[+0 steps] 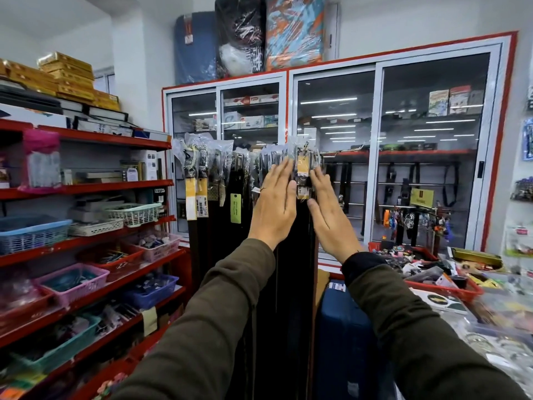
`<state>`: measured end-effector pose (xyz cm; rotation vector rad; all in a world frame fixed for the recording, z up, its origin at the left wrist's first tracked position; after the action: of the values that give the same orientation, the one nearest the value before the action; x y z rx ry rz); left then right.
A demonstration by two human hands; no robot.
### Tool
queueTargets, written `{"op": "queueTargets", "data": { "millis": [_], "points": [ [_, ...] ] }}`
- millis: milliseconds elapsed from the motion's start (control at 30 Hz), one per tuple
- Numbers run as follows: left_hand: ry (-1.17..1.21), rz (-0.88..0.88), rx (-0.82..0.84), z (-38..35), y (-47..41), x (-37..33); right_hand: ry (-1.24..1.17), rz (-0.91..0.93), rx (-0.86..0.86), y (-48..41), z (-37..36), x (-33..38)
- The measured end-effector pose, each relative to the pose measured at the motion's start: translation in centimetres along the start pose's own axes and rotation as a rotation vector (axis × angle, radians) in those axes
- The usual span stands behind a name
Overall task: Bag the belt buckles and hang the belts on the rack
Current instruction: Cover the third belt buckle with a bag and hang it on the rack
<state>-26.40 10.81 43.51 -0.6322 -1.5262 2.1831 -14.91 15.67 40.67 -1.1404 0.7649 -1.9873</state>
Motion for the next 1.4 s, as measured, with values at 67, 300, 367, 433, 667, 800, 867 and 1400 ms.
{"op": "queueTargets", "data": {
  "millis": [67, 300, 367, 433, 667, 800, 867, 1400],
  "points": [
    [-0.116, -0.068, 0.094, -0.7, 0.1, 0.5, 0.081, 0.019, 0.046, -0.3, -0.7, -0.3],
    [-0.29, -0.037, 0.272, -1.4, -0.8, 3.3, 0.291, -0.035, 0.108, -2.3, -2.0, -1.1],
    [-0.31, -0.029, 0.305, -1.4, -1.0, 3.5, 0.298, -0.056, 0.103, -2.5, -2.1, -1.1],
    [-0.339, -0.03, 0.321, -1.3, -1.0, 3.4, 0.296, -0.075, 0.09, -2.3, -2.3, -0.9],
    [-0.45, -0.124, 0.147, 2.8, 1.3, 2.6, 0.283, -0.032, -0.112, -0.4, -2.4, 1.9],
    [-0.452, -0.132, 0.004, 7.4, 2.6, 3.6, 0.241, 0.032, -0.169, 0.3, -4.1, 4.4],
    [-0.434, -0.12, -0.05, 9.7, 3.2, 4.6, 0.21, 0.062, -0.157, 0.1, -5.4, 5.8],
    [-0.231, -0.022, 0.06, 15.8, 5.0, 14.0, 0.346, 0.238, 0.047, -2.7, -17.9, 13.4]
  ]
}}
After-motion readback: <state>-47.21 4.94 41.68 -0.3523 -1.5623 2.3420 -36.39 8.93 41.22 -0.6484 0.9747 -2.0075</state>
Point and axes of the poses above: each hand's wrist, its own y-axis away from the middle knuckle, its own z-axis out of the back of the hand, x = y × z, the point moved 9 cm from there along -y, towards the middle knuckle, and after that the axes turned 9 degrees about -z, right-handed, at the moved point
